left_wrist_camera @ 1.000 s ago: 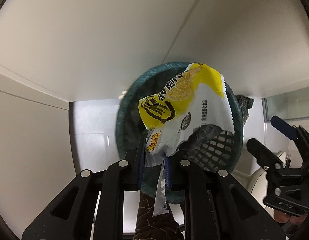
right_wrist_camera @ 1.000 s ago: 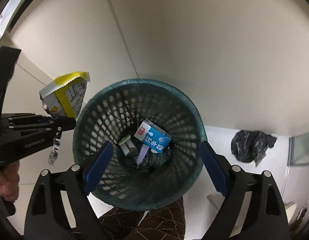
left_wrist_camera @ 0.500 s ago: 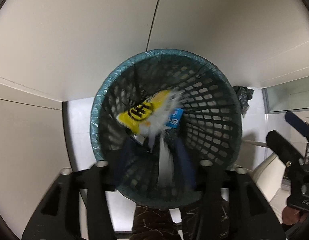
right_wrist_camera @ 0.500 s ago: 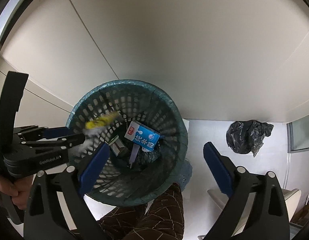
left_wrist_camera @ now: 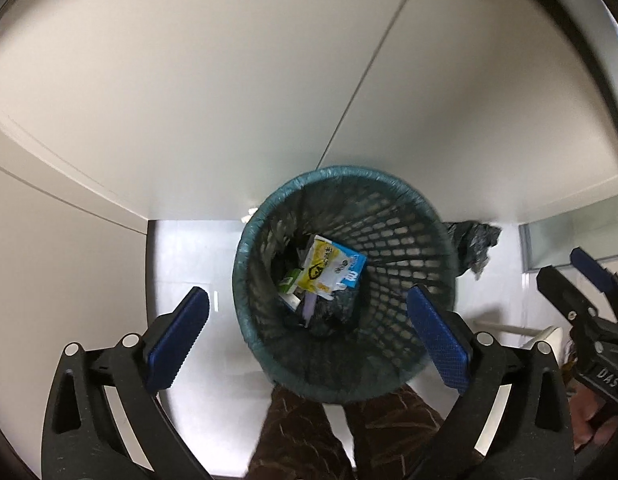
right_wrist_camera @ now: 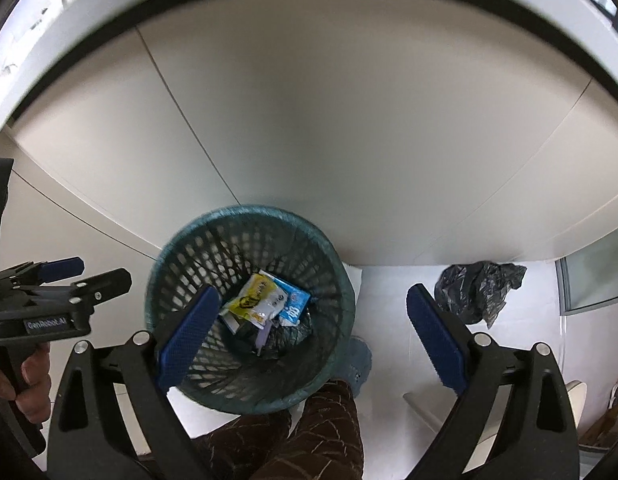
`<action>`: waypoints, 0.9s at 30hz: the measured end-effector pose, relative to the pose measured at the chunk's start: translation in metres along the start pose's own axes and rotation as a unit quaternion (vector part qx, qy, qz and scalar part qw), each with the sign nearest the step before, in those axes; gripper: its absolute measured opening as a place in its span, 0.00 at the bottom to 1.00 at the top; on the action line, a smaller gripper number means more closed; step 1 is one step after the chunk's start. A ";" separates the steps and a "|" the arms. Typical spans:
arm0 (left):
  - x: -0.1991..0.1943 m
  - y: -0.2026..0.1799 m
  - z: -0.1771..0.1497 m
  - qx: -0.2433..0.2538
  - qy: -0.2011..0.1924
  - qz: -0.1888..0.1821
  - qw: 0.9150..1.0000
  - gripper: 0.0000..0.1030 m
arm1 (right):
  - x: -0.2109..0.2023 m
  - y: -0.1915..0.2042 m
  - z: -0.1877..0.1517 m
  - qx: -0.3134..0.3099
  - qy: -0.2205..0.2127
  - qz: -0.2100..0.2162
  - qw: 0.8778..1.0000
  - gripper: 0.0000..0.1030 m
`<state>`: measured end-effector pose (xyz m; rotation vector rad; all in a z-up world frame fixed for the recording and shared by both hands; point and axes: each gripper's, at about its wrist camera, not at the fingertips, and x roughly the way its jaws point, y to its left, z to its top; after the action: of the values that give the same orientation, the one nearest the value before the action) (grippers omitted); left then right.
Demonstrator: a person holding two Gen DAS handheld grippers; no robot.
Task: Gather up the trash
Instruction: 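Raise both tools back up over the counter toward the blue wrapper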
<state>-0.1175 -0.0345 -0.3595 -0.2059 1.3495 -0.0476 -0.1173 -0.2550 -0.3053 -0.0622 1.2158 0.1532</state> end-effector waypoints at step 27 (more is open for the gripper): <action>-0.215 -0.053 0.069 -0.032 -0.132 0.020 0.991 0.93 | -0.186 -0.038 0.133 -0.027 -0.086 0.020 0.996 0.88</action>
<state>-0.0932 -0.0453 -0.1292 -0.2311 1.0913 0.0556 -0.0514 -0.2911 -0.0863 -0.0701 1.0416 0.2209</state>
